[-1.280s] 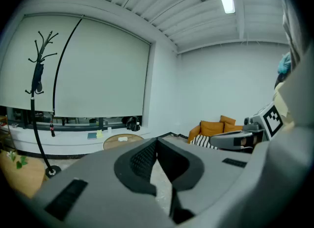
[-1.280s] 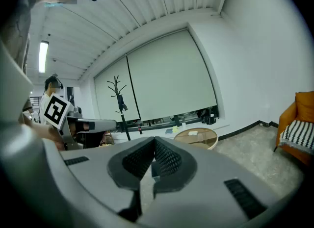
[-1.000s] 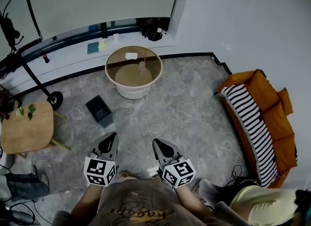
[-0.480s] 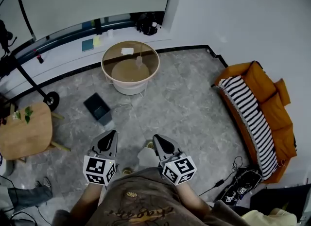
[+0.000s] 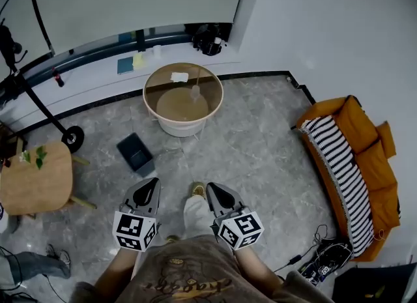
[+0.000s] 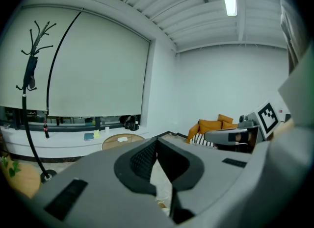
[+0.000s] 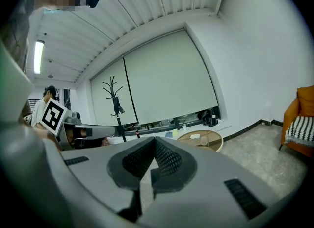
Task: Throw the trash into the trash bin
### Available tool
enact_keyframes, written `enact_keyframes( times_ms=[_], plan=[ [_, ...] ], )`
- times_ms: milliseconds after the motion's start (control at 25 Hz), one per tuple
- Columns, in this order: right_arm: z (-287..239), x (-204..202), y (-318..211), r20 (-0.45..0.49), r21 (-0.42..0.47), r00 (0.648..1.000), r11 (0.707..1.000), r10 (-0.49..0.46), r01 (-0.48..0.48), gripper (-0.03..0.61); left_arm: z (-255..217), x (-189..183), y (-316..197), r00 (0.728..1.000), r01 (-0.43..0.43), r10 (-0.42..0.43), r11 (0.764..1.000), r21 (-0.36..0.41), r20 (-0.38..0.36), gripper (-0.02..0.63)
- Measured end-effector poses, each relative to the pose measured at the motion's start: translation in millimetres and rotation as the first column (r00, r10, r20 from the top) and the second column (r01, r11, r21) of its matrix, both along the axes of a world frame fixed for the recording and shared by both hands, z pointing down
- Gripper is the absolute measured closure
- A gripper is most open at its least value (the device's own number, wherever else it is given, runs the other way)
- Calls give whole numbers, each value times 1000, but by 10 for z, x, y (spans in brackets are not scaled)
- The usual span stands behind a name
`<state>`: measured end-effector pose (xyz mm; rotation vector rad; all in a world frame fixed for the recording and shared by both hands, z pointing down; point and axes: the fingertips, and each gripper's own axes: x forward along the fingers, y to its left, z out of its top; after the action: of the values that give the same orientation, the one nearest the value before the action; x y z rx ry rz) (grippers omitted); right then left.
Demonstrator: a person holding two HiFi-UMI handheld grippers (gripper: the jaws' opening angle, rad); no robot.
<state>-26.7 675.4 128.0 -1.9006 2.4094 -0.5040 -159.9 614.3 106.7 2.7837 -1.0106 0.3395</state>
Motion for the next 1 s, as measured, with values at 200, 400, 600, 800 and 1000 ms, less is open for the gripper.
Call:
enact_keyframes(
  times_ms=[200,400,600,800,1000],
  plan=[
    [41,130,-411,-2,-9,1000,1000,-3,3,561,9,124,-407,1000,10,-10,1000,-1,-5,595],
    [50,319,-807,6,-9,1000,1000,-2,2,561,11,358,-796,1000,2,-3,1000,-7,-16,595],
    [16,580,-1251,19,-9,1000,1000,9,-9,561,-29,664,-1215,1000,-26,26,1000,-12,-5,595],
    [-50,864,-1707,31,-14,1000,1000,8,-7,561,-59,900,-1629,1000,-25,25,999,-32,3,595],
    [-84,1182,-2088,33,-16,999,1000,-23,23,561,-93,1196,-1993,1000,4,-4,999,-41,-7,595]
  ],
)
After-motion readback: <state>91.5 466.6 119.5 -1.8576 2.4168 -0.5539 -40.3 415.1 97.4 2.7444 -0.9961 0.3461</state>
